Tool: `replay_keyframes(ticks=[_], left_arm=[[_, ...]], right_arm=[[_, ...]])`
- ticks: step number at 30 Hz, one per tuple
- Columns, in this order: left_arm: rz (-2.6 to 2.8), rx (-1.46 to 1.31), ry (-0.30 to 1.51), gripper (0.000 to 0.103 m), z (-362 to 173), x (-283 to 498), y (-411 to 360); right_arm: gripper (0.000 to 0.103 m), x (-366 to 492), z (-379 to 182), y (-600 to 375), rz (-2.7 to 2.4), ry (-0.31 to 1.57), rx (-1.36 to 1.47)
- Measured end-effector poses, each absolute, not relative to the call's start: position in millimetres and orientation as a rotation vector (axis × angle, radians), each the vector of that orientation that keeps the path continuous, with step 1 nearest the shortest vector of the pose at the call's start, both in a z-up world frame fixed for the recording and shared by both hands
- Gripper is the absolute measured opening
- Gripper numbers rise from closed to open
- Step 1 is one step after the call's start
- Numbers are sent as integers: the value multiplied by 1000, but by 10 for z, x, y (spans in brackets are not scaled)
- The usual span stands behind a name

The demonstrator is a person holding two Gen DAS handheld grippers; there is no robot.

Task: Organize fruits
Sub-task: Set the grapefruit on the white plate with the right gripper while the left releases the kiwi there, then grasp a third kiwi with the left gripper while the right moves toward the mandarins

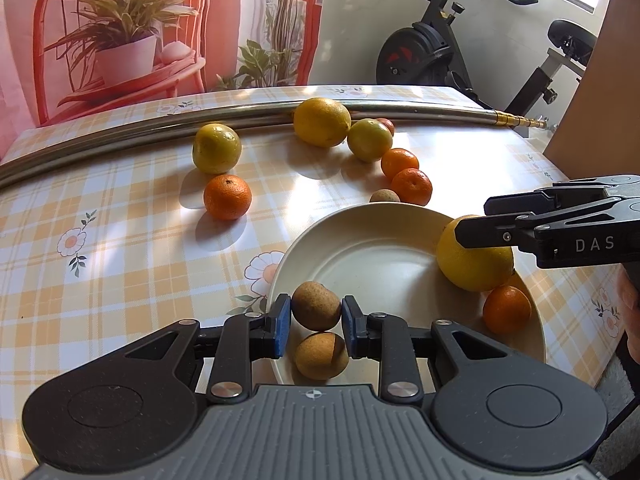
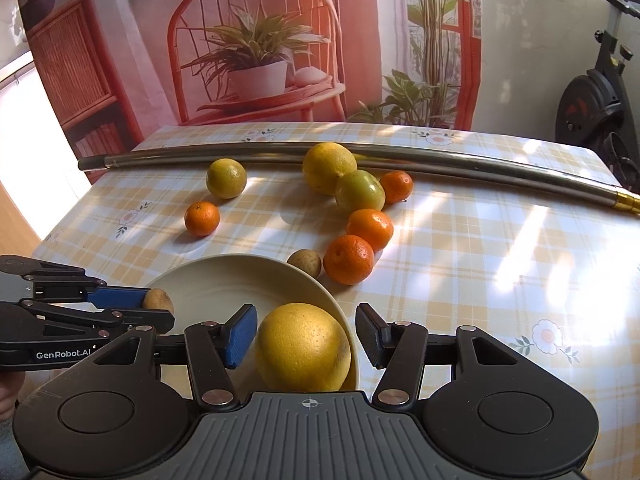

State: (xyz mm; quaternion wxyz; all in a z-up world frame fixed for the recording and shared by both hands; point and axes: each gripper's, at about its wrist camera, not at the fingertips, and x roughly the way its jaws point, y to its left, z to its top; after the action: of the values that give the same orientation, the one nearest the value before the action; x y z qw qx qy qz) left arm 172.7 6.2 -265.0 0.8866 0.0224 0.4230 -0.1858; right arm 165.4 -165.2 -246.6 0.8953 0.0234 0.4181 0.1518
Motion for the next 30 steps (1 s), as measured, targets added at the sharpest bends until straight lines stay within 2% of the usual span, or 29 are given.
replay_keyframes(ticks=[21, 30], left_arm=[[-390, 20, 864, 29, -2609, 1712, 80], [-404, -17, 841, 29, -2406, 1917, 105]], right_arm=[[52, 1635, -2447, -1726, 299, 866, 74], [51, 1709, -2369, -1834, 291, 839, 121]])
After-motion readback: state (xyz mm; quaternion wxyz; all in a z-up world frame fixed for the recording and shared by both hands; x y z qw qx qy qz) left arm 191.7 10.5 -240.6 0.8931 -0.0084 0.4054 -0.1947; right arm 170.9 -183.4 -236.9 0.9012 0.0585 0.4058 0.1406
